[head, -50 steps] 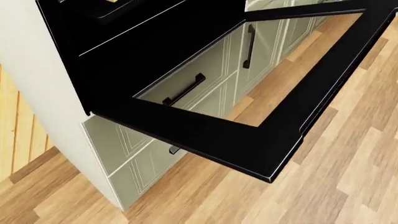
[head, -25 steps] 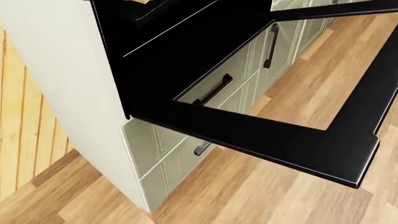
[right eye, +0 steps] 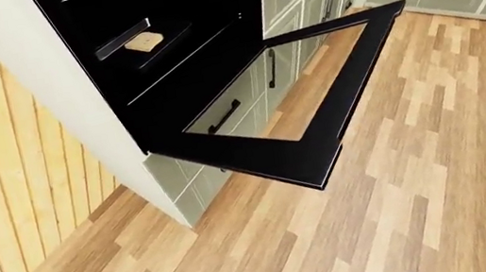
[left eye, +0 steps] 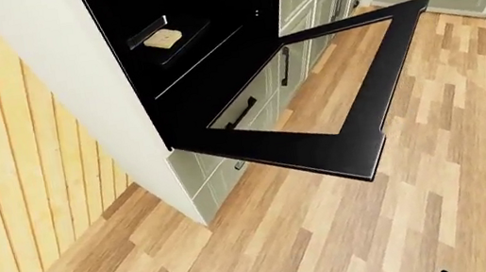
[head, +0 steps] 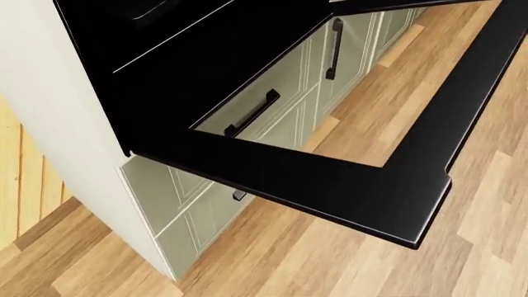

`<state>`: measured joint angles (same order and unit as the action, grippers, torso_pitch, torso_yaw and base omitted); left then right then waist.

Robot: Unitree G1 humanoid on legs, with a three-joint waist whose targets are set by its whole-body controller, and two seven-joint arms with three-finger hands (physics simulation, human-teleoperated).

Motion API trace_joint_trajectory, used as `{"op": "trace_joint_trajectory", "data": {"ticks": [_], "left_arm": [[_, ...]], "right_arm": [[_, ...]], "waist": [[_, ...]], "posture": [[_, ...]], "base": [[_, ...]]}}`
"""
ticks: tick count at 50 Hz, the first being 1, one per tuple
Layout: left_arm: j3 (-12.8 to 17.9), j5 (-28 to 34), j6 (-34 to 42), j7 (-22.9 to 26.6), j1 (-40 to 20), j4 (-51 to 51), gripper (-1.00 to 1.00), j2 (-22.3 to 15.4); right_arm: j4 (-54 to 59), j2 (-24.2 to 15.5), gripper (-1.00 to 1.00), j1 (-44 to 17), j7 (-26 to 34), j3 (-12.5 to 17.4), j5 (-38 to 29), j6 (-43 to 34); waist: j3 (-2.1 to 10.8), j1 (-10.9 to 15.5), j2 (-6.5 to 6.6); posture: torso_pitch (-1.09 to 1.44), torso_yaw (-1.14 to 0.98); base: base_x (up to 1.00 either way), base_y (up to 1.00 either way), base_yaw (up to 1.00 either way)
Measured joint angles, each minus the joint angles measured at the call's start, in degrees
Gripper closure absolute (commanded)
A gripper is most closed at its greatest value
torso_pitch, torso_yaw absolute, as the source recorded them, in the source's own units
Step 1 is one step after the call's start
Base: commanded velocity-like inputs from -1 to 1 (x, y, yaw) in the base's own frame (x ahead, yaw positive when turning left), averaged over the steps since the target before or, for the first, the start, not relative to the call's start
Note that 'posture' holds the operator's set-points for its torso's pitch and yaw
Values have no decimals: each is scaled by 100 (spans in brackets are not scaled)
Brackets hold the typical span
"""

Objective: Close the oven door.

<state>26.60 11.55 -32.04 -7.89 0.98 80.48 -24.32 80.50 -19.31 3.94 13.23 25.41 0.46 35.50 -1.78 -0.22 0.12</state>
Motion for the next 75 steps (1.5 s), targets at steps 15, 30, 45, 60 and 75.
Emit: {"op": "trace_joint_trajectory", "data": {"ticks": [15, 30, 45, 60, 75], "left_arm": [[-15, 2, 13, 13, 9, 24, -100, 34], [21, -19, 17, -34, 6, -6, -100, -46], [-11, 6, 16, 27, 21, 38, -100, 32], [42, -39, 1, -28, -9, -24, -100, -64], [49, 0, -41, 112, -46, -18, -100, 2]], "right_arm": [[-4, -22, -100, 16, 43, 4, -13, 17], [31, 41, -100, 27, 83, -24, -53, 8], [-18, -41, -100, 20, 42, 8, -28, 41], [15, 48, -100, -13, 41, -21, -79, 14], [-1, 51, -100, -144, -524, 68, 13, -346]], "waist": [[5, -20, 163], [-76, 60, 69], [-59, -56, -185], [-197, -56, 235], [-2, 11, 8]], "posture": [[0, 0], [0, 0], [0, 0], [0, 0], [0, 0]], "base": [[5, 4, 0], [15, 24, 0], [15, 24, 0], [7, 10, 0], [0, 0, 0]]}}
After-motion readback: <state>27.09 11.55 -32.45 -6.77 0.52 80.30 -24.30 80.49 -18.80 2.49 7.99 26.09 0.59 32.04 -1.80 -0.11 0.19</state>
